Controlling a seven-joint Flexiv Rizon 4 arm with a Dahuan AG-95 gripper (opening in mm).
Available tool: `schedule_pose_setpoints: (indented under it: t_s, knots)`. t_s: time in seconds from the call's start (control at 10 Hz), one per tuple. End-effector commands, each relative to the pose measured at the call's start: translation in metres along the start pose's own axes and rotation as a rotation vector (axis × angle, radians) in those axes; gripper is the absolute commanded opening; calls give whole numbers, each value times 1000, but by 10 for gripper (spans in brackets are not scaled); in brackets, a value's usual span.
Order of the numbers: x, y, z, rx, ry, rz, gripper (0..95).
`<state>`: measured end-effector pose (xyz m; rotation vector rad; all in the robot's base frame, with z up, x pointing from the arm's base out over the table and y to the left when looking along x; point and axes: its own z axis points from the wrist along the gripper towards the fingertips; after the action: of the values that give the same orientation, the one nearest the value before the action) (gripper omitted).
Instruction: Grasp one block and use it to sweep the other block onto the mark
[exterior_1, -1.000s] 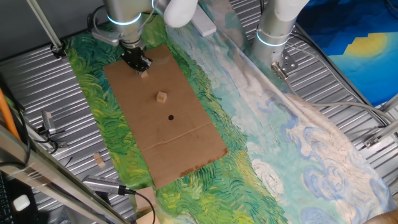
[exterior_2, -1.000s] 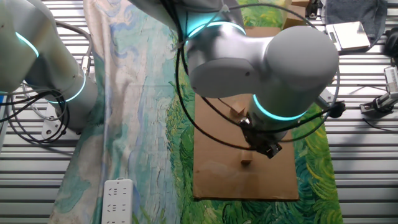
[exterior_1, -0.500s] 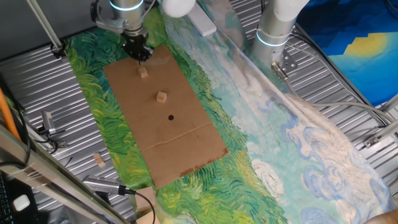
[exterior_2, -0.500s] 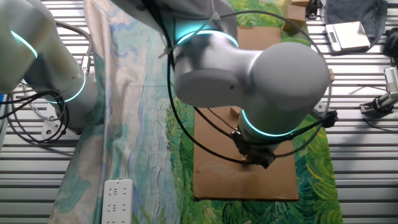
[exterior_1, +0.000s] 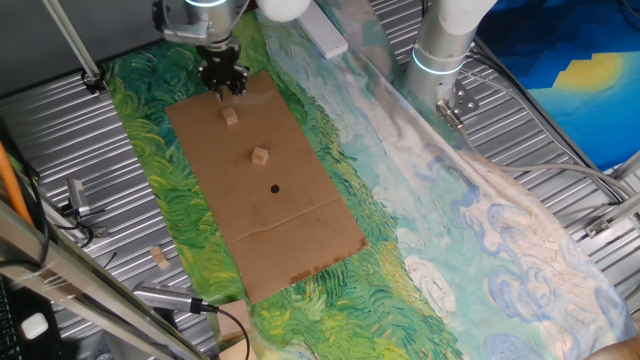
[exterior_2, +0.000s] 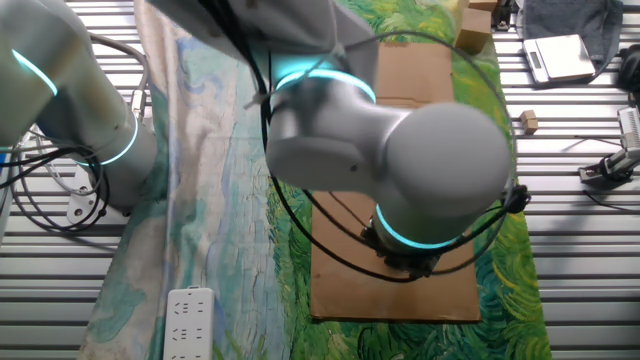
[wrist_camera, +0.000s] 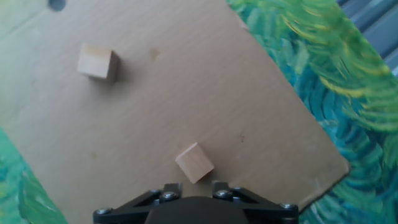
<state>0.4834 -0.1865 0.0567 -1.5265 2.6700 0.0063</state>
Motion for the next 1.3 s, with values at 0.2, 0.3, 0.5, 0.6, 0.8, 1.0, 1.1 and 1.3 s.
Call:
schedule_pose_setpoints:
  t_s: [0.2, 0.3, 0.5, 0.6, 0.8, 1.0, 1.1, 1.3]
  knots:
    - [4, -2, 13, 15, 18, -136, 760]
    - [3, -3, 16, 22, 30, -148, 570]
    - [2, -3, 20, 29, 43, -152, 570]
    - [2, -4, 22, 35, 52, -156, 570]
    - [-1, -4, 26, 46, 72, -148, 190]
    - [-3, -3, 27, 48, 75, -138, 190]
    - [-4, -3, 27, 48, 74, -130, 0]
    - [-5, -3, 28, 46, 71, -102, 0]
